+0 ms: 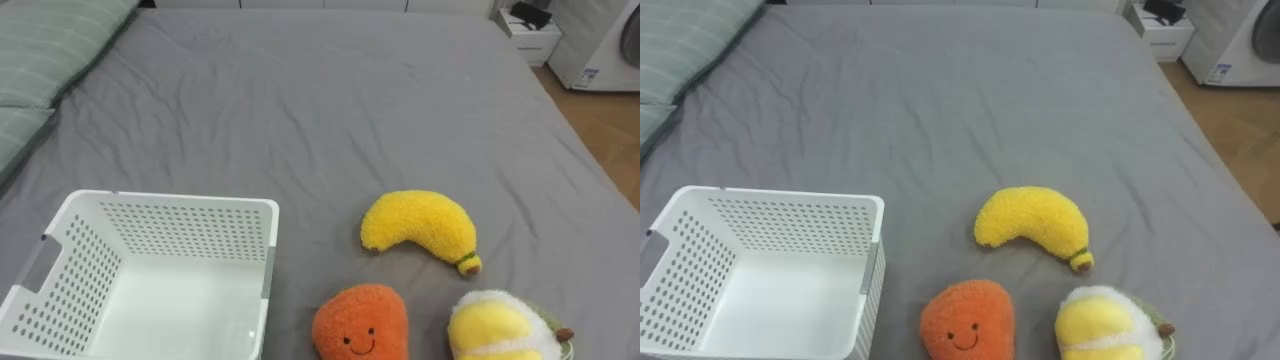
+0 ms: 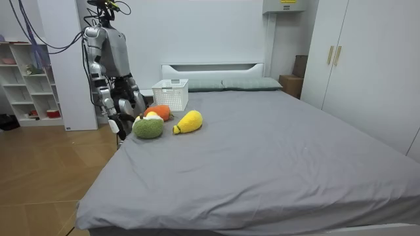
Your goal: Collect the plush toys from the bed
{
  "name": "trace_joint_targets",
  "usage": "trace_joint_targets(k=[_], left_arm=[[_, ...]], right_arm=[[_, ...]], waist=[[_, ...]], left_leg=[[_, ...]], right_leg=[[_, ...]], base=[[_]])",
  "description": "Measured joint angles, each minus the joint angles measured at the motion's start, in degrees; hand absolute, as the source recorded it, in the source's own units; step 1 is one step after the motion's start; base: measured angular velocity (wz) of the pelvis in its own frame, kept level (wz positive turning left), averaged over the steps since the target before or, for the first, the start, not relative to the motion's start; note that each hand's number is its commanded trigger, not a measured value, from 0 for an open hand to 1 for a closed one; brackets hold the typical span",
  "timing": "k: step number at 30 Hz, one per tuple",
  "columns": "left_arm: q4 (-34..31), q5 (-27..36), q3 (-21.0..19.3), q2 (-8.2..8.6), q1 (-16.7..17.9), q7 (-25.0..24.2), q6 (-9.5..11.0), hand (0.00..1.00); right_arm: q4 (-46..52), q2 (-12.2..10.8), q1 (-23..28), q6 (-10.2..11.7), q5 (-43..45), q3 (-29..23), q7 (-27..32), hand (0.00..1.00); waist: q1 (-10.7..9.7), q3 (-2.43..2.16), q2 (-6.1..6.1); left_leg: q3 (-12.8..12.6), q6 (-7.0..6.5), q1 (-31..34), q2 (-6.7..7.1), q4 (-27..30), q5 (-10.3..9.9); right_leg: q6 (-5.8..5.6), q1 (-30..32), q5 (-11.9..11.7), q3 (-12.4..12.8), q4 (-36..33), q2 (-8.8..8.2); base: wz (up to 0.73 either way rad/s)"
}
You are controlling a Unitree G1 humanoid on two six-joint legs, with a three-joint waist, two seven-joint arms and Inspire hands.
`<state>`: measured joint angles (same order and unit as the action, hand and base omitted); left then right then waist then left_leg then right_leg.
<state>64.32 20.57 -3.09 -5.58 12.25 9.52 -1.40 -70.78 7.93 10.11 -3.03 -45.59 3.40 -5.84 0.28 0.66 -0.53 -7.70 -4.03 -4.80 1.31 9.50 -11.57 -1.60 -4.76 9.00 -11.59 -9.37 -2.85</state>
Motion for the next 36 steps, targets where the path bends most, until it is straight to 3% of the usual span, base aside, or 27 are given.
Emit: trace_joint_targets(k=[18,25,28,33,36], left_arm=[[-0.3,-1.1,-0.4,0.1,0.4,2.7,-1.1,0.0],[-0.5,-2.2,-2.0,-0.1,1.9,2.2,-1.9,0.0],[-0.8,-2.4,-4.0,-0.5,2.0,2.1,-2.2,0.0],[-0.8,-5.1,-7.0,-1.14,2.3,2.2,-2.5,0.0],[-0.8,-5.3,-8.0,-1.95,2.4,2.2,-2.9,0.0]], right_arm=[[-2.6,0.0,-0.9,-0.8,-0.3,-2.0,-0.4,0.0],[-2.8,0.0,2.2,-1.0,-5.0,-9.6,2.4,0.0],[-2.6,0.3,2.9,-1.9,-5.8,-13.0,4.1,0.0],[-0.9,1.5,2.5,-2.1,-2.2,-17.7,8.1,0.0],[6.1,3.1,2.0,-2.7,2.0,-21.3,12.1,0.0]], waist=[[-0.2,0.05,-0.18],[-2.2,-0.23,-0.45],[-3.2,-0.48,-1.18],[-3.4,-0.25,-2.25],[-4.2,-0.24,-3.02]], left_leg=[[-0.3,0.1,-1.7,-0.1,-0.7,0.0],[-0.1,0.13,-1.5,-0.05,-0.9,0.0],[-0.1,0.16,-1.9,-0.06,-0.9,0.1],[-1.1,0.22,-1.9,-0.33,-0.8,0.1],[-1.5,0.28,-1.9,-0.43,-0.8,0.1]], right_leg=[[0.04,-1.4,-0.2,0.3,0.8,0.22],[0.07,-1.7,0.0,0.3,0.7,0.21],[0.08,-1.6,0.0,0.5,0.6,0.2],[0.24,-1.1,0.0,1.5,0.5,0.41],[0.36,-0.9,-0.2,1.6,0.5,0.5]], base=[[-0.01],[0.0],[-0.01],[-0.11],[-0.07]])
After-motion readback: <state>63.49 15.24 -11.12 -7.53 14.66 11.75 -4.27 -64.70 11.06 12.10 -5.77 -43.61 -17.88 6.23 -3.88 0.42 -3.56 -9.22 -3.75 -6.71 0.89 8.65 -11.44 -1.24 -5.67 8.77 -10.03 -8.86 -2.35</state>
